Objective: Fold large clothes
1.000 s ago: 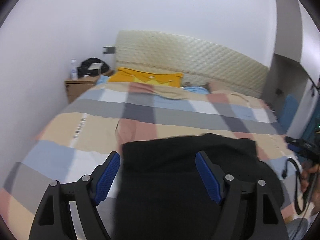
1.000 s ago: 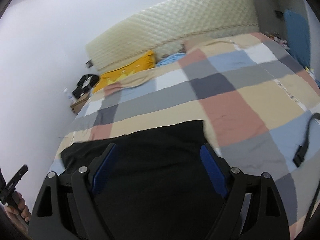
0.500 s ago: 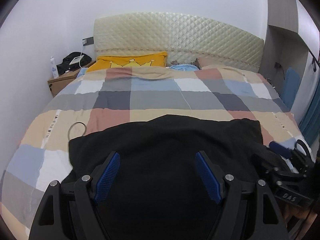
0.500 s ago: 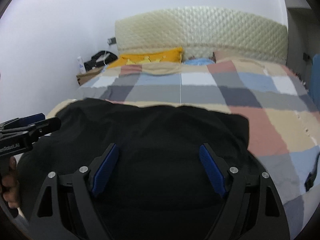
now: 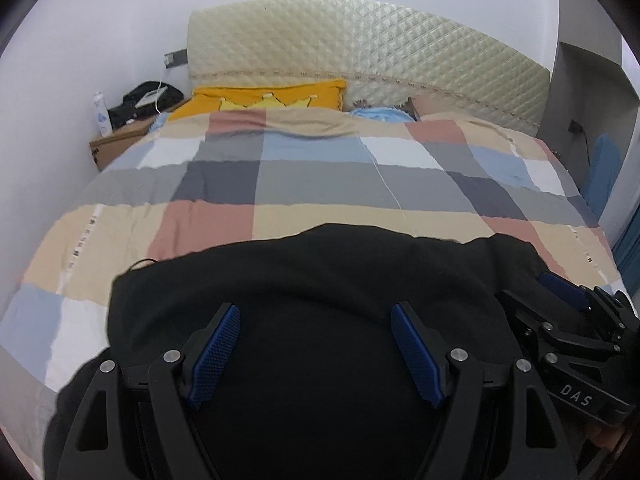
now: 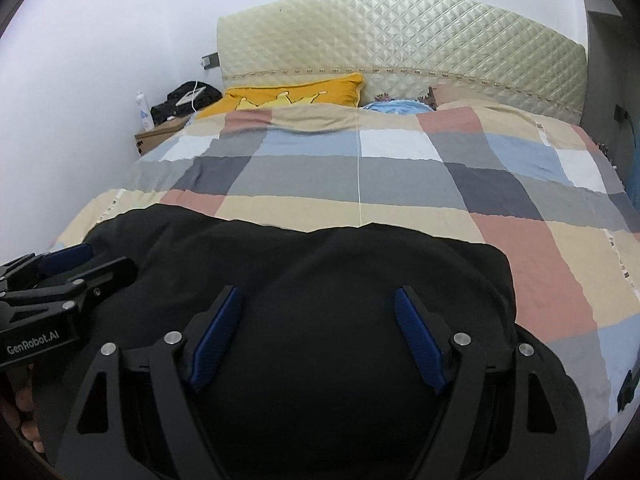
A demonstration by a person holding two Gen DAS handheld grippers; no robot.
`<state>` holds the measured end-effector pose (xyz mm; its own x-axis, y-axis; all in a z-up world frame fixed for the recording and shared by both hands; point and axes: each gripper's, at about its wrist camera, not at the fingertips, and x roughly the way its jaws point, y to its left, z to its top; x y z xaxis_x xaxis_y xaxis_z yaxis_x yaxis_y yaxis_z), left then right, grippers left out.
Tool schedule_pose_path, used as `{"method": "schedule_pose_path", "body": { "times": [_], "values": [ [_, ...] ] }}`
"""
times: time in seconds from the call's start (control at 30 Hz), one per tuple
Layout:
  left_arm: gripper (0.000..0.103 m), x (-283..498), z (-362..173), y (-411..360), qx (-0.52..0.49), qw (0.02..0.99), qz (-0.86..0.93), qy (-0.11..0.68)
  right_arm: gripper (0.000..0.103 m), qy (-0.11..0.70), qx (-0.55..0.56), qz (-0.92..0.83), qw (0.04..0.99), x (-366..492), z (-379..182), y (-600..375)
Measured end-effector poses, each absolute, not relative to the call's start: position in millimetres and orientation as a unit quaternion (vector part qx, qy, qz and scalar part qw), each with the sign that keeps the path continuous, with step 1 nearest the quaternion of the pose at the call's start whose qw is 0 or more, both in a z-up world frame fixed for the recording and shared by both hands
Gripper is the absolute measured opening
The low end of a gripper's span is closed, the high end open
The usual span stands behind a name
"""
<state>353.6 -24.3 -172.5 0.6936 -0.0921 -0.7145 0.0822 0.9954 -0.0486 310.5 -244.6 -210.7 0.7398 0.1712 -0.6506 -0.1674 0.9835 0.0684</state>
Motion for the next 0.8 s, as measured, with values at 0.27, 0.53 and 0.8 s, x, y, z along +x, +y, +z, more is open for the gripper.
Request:
{"method": "schedule_pose_path", "body": {
  "times": [0.27,0.53,0.8],
  "values": [
    [0.078,364,-194,-29,-0.008,0.925,-0.034,0.379,0.08,0.38,0.014,0.091,0.92,328,-228,-243],
    [0.079,371,-210,-21,-0.039,0.92,-0.05,0.387,0.081,0.381,0.052,0.116,0.916,336,-248,-251],
    [0.079,363,-214,-29,-0.018,0.921,-0.042,0.387,0.081,0.372,0.044,0.113,0.92,325,-251,-248]
  ]
}}
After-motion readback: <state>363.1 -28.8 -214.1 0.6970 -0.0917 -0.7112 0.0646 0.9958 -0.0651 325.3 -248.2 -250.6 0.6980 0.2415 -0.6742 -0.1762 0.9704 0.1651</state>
